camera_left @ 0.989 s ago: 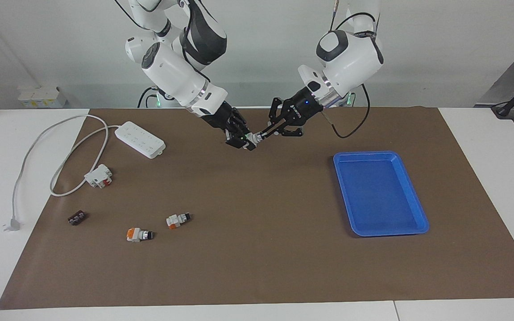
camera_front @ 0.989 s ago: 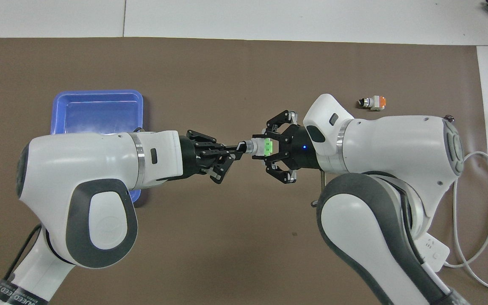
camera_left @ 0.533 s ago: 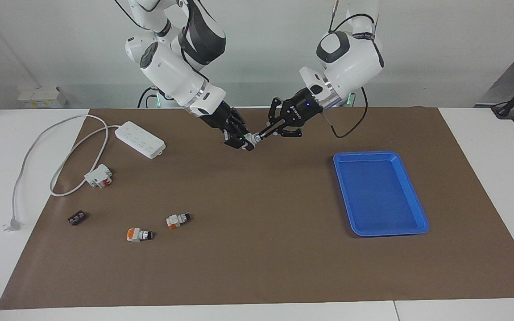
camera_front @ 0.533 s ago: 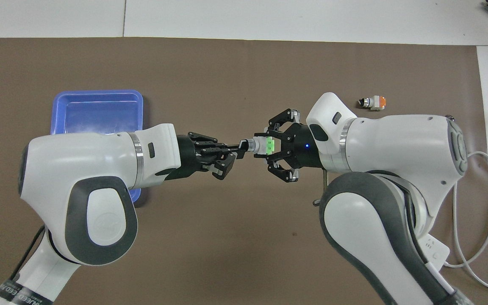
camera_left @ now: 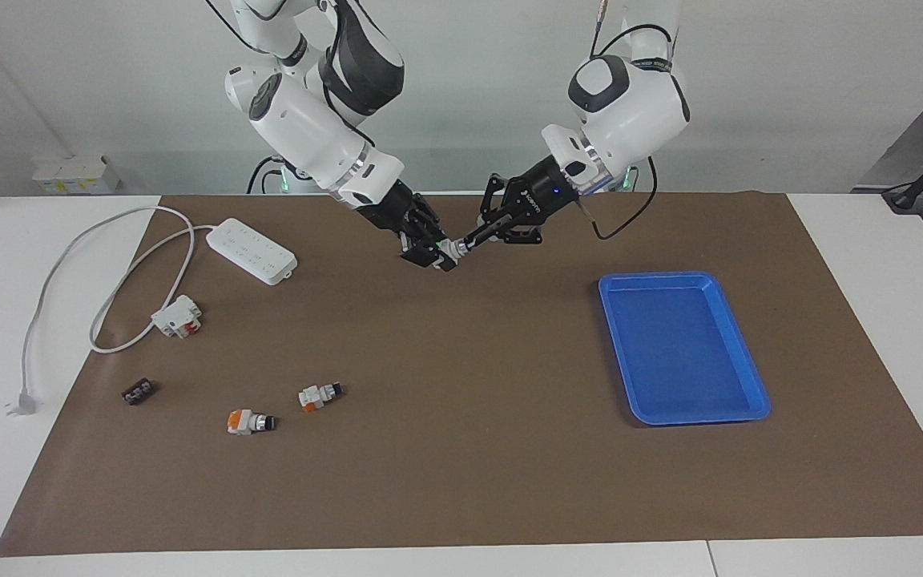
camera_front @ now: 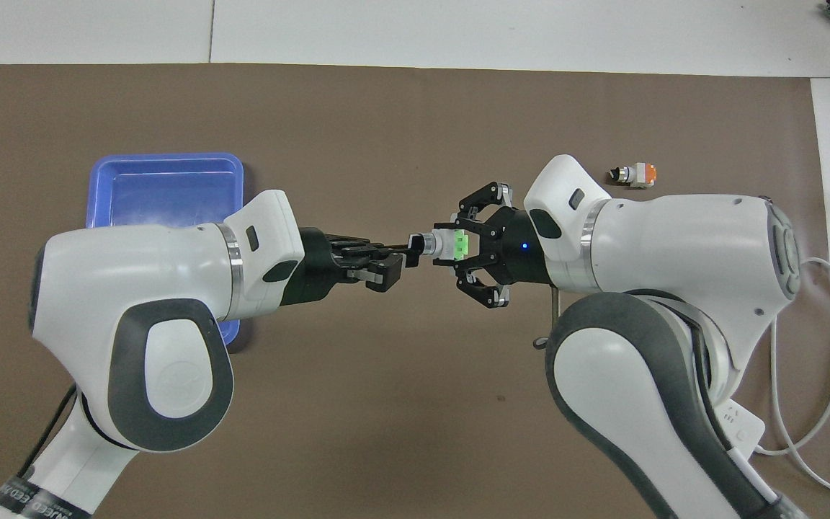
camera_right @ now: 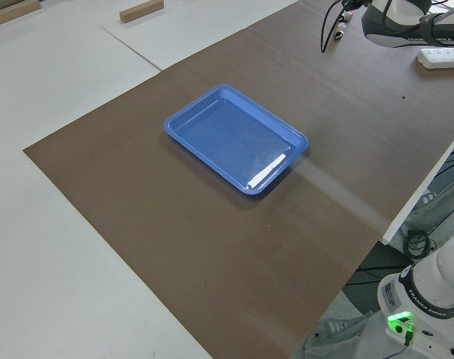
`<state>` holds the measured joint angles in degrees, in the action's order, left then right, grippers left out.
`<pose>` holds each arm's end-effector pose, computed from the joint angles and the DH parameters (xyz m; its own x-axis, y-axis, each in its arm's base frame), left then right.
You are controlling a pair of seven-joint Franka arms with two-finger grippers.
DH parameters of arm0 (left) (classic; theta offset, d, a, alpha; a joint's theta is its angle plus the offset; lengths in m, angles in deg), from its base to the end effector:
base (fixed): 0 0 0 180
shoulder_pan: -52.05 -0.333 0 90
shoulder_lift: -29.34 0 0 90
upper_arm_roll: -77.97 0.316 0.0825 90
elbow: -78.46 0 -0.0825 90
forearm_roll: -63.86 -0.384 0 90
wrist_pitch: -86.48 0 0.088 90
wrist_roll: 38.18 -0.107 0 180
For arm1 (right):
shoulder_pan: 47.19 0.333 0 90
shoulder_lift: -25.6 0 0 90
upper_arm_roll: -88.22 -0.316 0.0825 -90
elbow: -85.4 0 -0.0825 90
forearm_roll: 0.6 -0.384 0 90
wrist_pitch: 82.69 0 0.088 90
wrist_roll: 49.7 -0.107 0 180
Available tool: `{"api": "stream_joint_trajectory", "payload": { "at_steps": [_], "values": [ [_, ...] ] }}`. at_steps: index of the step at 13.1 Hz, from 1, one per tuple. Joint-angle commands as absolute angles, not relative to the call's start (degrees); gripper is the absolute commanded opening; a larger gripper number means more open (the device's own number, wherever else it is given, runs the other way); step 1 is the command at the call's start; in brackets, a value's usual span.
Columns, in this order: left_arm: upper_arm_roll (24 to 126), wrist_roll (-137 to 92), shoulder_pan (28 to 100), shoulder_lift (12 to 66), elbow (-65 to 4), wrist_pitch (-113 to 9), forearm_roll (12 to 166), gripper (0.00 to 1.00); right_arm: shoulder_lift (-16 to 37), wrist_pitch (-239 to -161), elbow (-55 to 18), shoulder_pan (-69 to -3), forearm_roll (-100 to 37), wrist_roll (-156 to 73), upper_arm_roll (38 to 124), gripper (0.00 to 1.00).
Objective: Turn and place switch with both arms
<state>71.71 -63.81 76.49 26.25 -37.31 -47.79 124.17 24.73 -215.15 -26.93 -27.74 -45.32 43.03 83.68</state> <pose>0.4877 -0.3061 0.5207 0.9089 -0.1554 0.3871 -0.3994 -0.5921 0.6999 0.5366 0.2536 0.5055 -0.0822 0.7642 0.6397 0.9825 -0.0453 0.1804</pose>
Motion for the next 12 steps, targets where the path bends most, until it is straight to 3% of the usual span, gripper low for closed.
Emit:
{"api": "stream_joint_trajectory", "payload": {
  "at_steps": [1, 12],
  "values": [
    [71.73, -54.21, 77.89, 27.32, -33.95, -48.87, 126.18, 0.00, 24.81, -215.76, -27.98, -27.50, -46.39, 41.97, 82.68, 0.00],
    [69.27, -15.36, 77.97, 26.44, -33.25, -51.60, 125.83, 0.00, 24.90, -215.76, -28.07, -27.50, -46.39, 42.06, 82.68, 0.00]
  ]
}}
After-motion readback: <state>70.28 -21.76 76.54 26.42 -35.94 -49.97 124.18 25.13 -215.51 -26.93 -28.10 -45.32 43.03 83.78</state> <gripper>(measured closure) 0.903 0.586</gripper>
